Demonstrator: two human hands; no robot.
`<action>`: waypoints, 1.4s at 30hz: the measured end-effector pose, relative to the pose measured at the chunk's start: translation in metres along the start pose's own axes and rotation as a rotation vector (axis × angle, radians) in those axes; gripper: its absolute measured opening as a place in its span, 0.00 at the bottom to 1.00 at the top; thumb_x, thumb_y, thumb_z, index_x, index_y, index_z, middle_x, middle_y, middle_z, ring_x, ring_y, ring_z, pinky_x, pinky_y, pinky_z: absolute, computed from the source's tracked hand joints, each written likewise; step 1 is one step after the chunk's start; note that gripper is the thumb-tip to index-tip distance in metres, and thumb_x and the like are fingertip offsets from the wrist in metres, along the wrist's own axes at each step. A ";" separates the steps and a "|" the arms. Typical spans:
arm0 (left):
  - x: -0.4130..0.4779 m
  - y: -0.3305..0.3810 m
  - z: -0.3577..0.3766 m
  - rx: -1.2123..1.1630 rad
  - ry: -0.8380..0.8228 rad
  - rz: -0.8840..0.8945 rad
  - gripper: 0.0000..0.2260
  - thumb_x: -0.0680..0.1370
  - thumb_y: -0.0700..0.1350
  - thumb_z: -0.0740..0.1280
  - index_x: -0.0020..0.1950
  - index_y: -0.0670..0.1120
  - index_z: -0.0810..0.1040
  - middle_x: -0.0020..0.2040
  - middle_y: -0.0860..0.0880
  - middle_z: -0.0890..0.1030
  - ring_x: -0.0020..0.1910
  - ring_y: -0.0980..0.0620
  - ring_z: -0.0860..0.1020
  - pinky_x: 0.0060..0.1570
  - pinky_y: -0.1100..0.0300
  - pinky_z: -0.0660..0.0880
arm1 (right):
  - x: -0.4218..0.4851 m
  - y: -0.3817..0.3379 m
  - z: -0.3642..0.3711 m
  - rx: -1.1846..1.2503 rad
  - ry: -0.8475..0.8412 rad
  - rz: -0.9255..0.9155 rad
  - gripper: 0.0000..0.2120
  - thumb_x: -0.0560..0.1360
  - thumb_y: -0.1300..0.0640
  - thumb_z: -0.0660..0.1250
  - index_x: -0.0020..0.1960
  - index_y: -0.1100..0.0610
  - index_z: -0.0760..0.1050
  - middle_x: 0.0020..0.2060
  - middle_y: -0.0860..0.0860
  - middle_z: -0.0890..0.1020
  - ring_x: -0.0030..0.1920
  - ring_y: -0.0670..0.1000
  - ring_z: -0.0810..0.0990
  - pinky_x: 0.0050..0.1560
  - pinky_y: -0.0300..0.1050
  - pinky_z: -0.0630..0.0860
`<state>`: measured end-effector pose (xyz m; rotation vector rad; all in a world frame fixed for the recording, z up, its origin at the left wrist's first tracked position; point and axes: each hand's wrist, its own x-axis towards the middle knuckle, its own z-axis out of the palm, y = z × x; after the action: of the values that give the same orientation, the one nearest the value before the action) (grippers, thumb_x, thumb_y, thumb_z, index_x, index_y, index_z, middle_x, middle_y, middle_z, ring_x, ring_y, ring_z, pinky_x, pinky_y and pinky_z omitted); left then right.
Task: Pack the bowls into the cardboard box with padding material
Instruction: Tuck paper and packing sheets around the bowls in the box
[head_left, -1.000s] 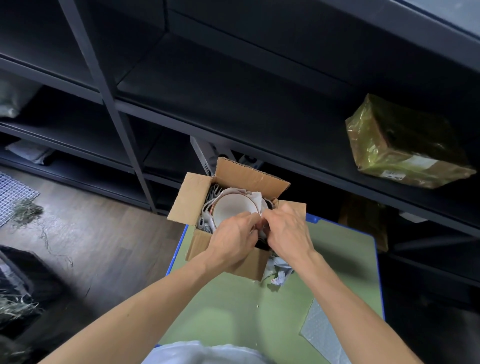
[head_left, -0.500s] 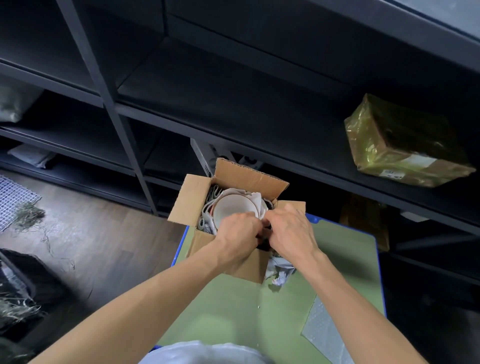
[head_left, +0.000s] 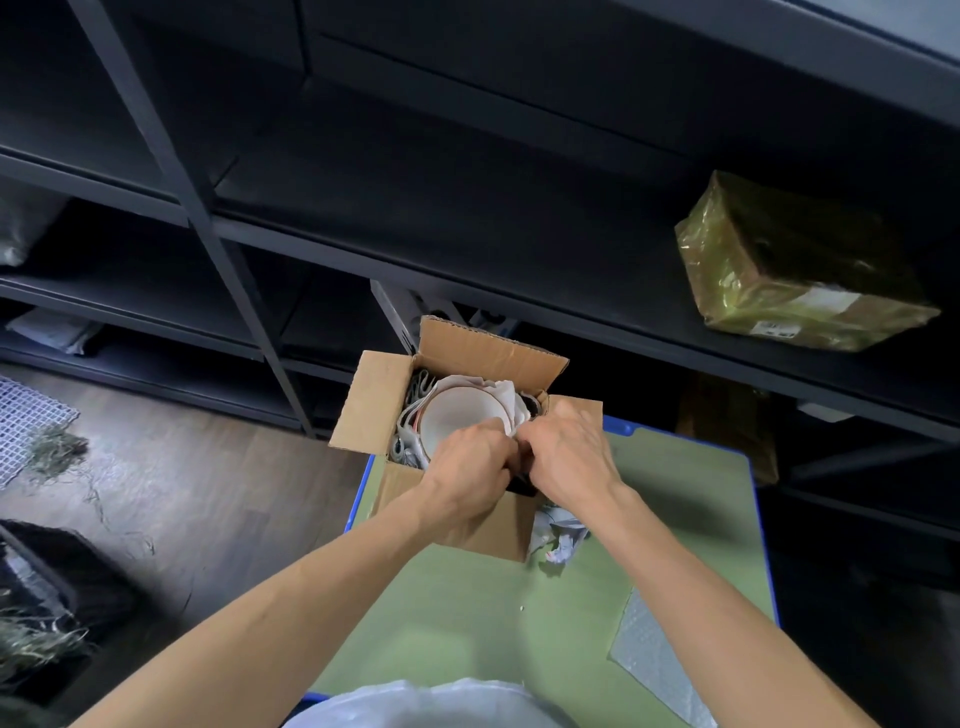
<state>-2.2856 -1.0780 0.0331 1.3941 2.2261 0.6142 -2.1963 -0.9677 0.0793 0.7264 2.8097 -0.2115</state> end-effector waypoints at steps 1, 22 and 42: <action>0.000 0.000 -0.001 -0.019 -0.001 -0.003 0.10 0.72 0.40 0.65 0.46 0.51 0.84 0.44 0.49 0.73 0.44 0.42 0.78 0.42 0.48 0.76 | 0.000 -0.002 0.001 -0.017 -0.002 0.000 0.07 0.72 0.59 0.65 0.42 0.47 0.78 0.42 0.49 0.69 0.47 0.56 0.69 0.43 0.45 0.60; -0.005 -0.003 0.010 -0.083 0.184 -0.012 0.05 0.79 0.51 0.62 0.54 0.54 0.74 0.45 0.52 0.78 0.43 0.45 0.78 0.40 0.50 0.75 | -0.030 0.026 0.010 0.064 0.299 -0.079 0.06 0.73 0.59 0.70 0.49 0.53 0.83 0.52 0.44 0.80 0.53 0.51 0.71 0.45 0.48 0.78; -0.023 0.007 0.009 0.029 0.220 0.070 0.06 0.80 0.49 0.62 0.56 0.52 0.73 0.44 0.52 0.76 0.38 0.46 0.77 0.33 0.51 0.73 | -0.062 0.032 0.036 0.229 0.427 -0.029 0.08 0.78 0.57 0.64 0.54 0.54 0.81 0.54 0.43 0.79 0.53 0.50 0.75 0.46 0.49 0.79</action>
<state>-2.2657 -1.0948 0.0329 1.4879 2.3715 0.7972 -2.1215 -0.9751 0.0582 0.8687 3.2385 -0.4357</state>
